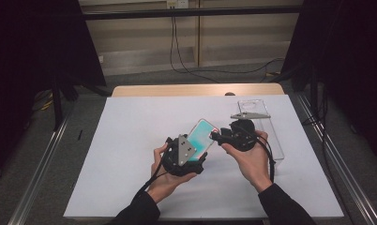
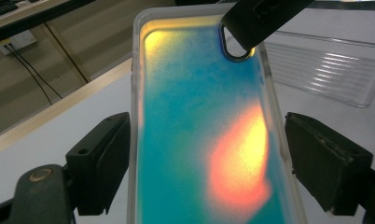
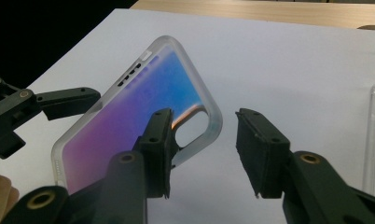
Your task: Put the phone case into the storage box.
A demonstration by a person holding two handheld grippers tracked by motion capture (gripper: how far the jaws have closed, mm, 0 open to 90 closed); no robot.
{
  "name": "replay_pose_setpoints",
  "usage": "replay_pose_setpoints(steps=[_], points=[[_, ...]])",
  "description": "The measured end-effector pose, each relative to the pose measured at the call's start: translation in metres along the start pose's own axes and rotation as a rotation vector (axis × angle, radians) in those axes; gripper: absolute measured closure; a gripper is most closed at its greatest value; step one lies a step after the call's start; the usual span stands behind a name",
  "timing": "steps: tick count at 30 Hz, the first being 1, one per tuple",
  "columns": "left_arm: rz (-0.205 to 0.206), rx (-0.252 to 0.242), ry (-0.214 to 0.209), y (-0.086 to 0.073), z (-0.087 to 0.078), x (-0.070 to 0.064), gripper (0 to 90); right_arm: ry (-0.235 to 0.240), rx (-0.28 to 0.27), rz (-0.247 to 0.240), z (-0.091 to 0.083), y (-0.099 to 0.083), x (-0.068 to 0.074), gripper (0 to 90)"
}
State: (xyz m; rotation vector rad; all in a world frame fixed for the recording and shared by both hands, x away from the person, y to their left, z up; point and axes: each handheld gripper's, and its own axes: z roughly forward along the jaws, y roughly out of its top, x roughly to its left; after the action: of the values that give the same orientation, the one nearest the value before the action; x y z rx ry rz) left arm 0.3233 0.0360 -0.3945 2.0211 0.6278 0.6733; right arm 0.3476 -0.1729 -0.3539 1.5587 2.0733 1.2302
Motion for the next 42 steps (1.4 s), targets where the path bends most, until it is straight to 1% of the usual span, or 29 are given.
replay_pose_setpoints(steps=[3,4,8,9,10,11,12,19,21,23,25,30,31,32,33,35,38,42], points=[[-0.001,-0.003,0.002,0.0,0.001,-0.001,17.0,-0.003,0.001,0.0,0.001,0.0,0.0,57.2],[-0.002,-0.002,0.002,0.0,0.001,-0.001,17.0,-0.001,0.007,0.012,0.002,0.001,0.0,57.2],[0.0,-0.002,0.005,0.0,0.001,0.0,17.0,-0.001,0.015,0.02,0.004,0.001,-0.001,58.1],[0.004,0.002,0.004,0.0,0.001,0.0,17.0,0.011,0.021,0.036,0.005,0.001,-0.001,59.7],[0.004,0.002,0.004,0.0,0.001,0.0,17.0,0.011,0.021,0.036,0.005,0.001,-0.001,59.7],[0.003,-0.002,0.008,0.0,0.001,-0.001,17.0,0.02,0.023,0.056,0.007,0.001,0.0,62.0],[0.003,-0.002,0.008,0.0,0.001,-0.001,17.0,0.028,0.023,0.06,0.007,0.001,0.0,63.8],[0.01,-0.001,0.017,-0.001,0.001,-0.003,17.0,0.03,0.029,0.083,0.01,0.001,0.0,64.9],[0.009,-0.002,0.017,-0.001,0.002,-0.003,17.0,0.025,0.029,0.085,0.011,0.001,0.0,64.9],[0.019,0.005,0.02,-0.001,0.002,-0.003,17.0,0.026,0.03,0.093,0.011,0.001,0.0,64.9],[0.018,0.004,0.023,-0.002,0.002,-0.003,17.0,0.026,0.031,0.092,0.012,0.001,0.0,64.9],[0.019,0.007,0.029,-0.003,0.004,-0.004,17.0,0.018,0.039,0.107,0.013,0.001,0.001,65.8],[0.026,0.015,0.043,-0.004,0.004,-0.004,17.0,0.015,0.034,0.107,0.013,0.001,0.001,72.7],[0.026,0.015,0.043,-0.004,0.004,-0.004,17.0,0.016,0.027,0.103,0.013,0.001,-0.001,74.0],[0.021,0.013,0.036,-0.004,0.004,-0.002,17.0,0.021,0.03,0.109,0.012,0.001,-0.001,74.1],[0.024,0.014,0.034,-0.004,0.004,-0.003,17.0,0.023,0.028,0.108,0.012,0.002,-0.002,74.1],[0.038,0.018,0.043,-0.004,0.005,-0.004,17.0,0.021,0.033,0.11,0.012,0.001,-0.002,74.5],[0.039,0.024,0.048,-0.005,0.006,-0.005,17.0,0.019,0.033,0.113,0.013,0.001,-0.002,75.2]])
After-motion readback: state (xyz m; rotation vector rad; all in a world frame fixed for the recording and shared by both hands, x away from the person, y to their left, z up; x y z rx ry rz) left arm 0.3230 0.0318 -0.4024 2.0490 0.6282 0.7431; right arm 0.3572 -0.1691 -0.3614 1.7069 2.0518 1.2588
